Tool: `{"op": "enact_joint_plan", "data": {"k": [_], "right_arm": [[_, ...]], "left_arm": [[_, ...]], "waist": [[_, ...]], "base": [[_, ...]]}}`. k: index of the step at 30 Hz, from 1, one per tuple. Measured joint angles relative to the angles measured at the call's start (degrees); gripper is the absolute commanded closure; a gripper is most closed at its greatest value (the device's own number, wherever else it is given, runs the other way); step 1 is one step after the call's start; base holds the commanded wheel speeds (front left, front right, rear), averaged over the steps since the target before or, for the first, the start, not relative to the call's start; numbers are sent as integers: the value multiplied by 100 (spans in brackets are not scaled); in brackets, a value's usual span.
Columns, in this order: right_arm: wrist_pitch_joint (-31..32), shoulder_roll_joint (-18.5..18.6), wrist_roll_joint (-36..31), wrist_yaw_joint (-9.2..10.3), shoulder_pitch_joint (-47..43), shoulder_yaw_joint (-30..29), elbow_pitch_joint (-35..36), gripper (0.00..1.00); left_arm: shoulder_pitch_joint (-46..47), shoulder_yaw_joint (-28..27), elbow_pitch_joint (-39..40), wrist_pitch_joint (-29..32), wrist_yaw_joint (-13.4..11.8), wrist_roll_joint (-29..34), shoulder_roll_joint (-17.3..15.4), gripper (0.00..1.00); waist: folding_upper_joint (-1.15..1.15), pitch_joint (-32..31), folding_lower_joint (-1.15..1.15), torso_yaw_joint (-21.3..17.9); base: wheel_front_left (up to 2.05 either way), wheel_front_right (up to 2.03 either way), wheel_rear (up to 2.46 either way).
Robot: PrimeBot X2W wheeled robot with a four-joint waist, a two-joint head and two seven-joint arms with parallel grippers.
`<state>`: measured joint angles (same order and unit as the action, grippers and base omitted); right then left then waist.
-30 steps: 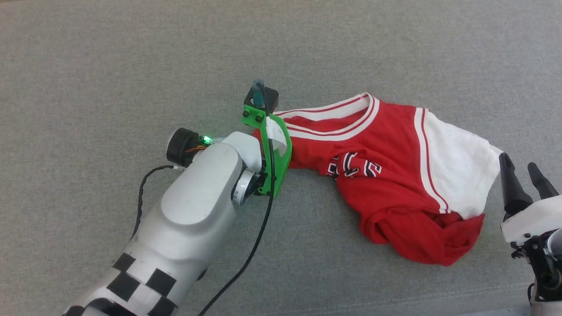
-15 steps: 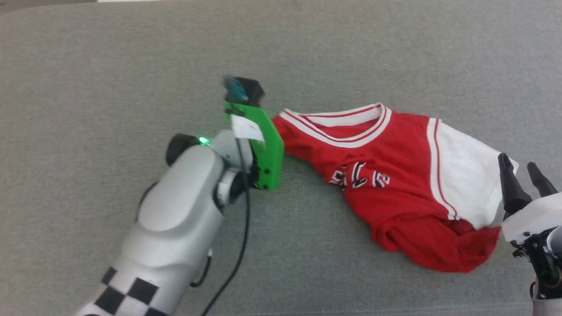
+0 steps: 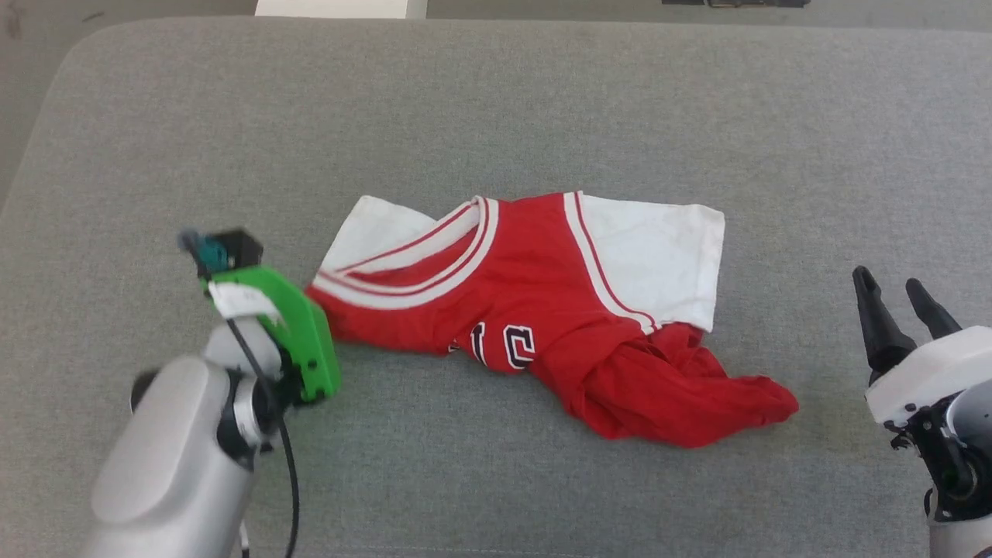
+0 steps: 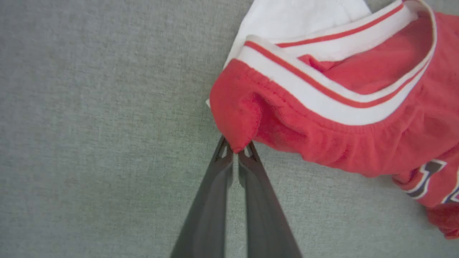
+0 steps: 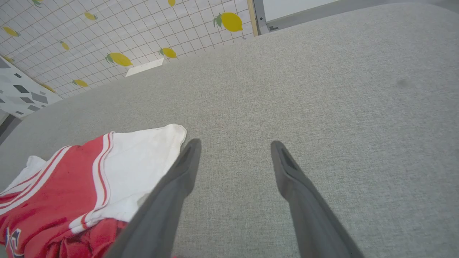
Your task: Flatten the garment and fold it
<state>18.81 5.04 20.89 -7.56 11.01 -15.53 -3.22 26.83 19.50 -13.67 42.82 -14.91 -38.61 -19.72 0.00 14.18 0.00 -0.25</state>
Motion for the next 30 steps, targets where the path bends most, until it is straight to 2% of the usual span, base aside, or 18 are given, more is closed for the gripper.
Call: {"op": "enact_joint_plan", "data": {"k": [4, 5, 6, 7, 10, 13, 15, 19, 26, 30], "right_arm": [[11, 14, -5, 0, 48, 57, 9, 0], [11, 15, -11, 0, 57, 64, 9, 0], [11, 21, -12, 0, 60, 68, 9, 0], [11, 27, -13, 0, 60, 71, 9, 0], [16, 30, -20, 0, 60, 74, 4, 0], [18, 27, -21, 0, 58, 85, -20, 0], [16, 27, -21, 0, 54, 93, -29, 0], [8, 23, -22, 0, 13, 105, -52, 0], [8, 7, -30, 0, -121, 115, -51, 0], [71, 29, -63, 0, -152, 144, -42, 0]], "left_arm": [[-420, -123, -20, -132, -103, -183, 96, 100], [-465, -179, -20, -230, -103, -232, 130, 72], [-497, -234, -20, -331, -103, -279, 170, 52], [-529, -263, -12, -427, -103, -291, 193, 0], [-675, -459, 101, -883, -101, -349, 308, 0], [-831, -783, 385, -1544, 35, -407, 330, 0], [-965, -1004, 669, -2065, 154, -427, 327, 0], [-1377, -1315, 1036, -3254, 210, -155, 261, 0], [-2014, -1206, 1034, -4959, 546, 453, 357, 0], [-2061, -1098, 865, -5436, 656, 608, 445, 0]], "waist": [[0, 61, 0, 3], [0, 64, 0, 9], [0, 65, 0, 20], [0, 62, 0, 31], [0, 25, 0, 68], [0, -54, 0, 101], [0, -127, 0, 121], [0, -279, 0, 161], [0, -412, 0, 298], [0, -400, 0, 389]], "base": [[0, 0, 0], [0, 0, 0], [0, 0, 0], [0, 0, 0], [0, 0, 0], [0, 0, 0], [0, 0, 0], [0, 0, 0], [0, 0, 0], [0, 0, 0]]}}
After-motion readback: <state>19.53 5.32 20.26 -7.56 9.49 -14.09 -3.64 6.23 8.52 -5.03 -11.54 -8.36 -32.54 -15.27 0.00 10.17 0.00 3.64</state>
